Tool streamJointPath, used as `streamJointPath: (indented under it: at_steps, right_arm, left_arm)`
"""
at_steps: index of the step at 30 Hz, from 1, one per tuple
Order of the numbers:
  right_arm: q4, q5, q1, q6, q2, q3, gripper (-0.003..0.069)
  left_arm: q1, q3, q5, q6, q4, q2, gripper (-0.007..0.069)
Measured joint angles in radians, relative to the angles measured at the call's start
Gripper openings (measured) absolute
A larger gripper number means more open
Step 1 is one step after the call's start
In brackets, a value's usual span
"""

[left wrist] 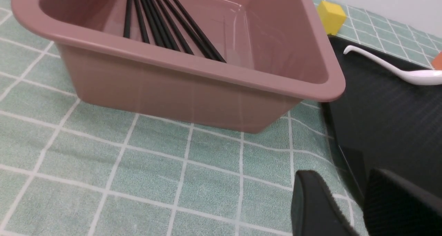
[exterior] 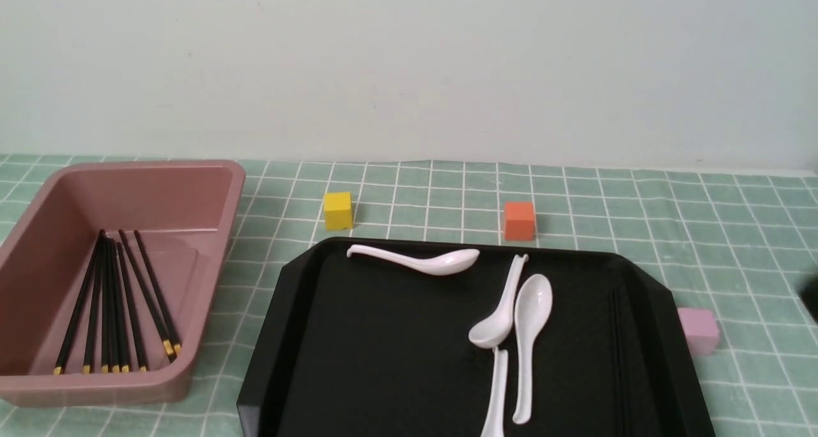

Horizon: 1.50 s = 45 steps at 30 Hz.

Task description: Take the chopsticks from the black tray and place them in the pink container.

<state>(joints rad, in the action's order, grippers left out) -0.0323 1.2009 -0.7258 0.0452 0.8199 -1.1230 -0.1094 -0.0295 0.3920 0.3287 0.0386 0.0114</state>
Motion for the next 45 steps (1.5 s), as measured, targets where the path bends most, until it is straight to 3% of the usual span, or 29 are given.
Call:
streamJointPath:
  at_steps: [4,6,10,15,26,39,44,45]
  right_arm:
    - [-0.008,-0.195,0.000,0.003,-0.180,0.253,0.0001]
    - [-0.018,-0.410,0.000,0.007,-0.292,0.446,0.0003]
    - [-0.048,-0.703,0.000,0.008,-0.374,0.636,0.0005]
    - [-0.059,-0.947,0.000,0.008,-0.392,0.790,0.0011]
    - [-0.062,-0.997,0.000,0.008,-0.392,0.940,0.0020]
    - [-0.062,-0.982,0.004,0.008,-0.459,0.960,0.0034]
    - [-0.051,-0.985,0.114,0.008,-0.575,1.020,0.0038]
    - [-0.027,-0.981,0.187,0.008,-0.623,1.048,0.0041]
  left_arm:
    - [0.000,0.000,0.000,0.000,0.000,0.000,0.0238]
    - [0.000,0.000,0.000,0.000,0.000,0.000,0.0238]
    - [0.000,0.000,0.000,0.000,0.000,0.000,0.0238]
    - [0.000,0.000,0.000,0.000,0.000,0.000,0.0238]
    - [0.000,0.000,0.000,0.000,0.000,0.000,0.0238]
    - [0.000,0.000,0.000,0.000,0.000,0.000,0.0238]
    - [0.000,0.000,0.000,0.000,0.000,0.000,0.0238]
    - [0.000,0.000,0.000,0.000,0.000,0.000,0.0238]
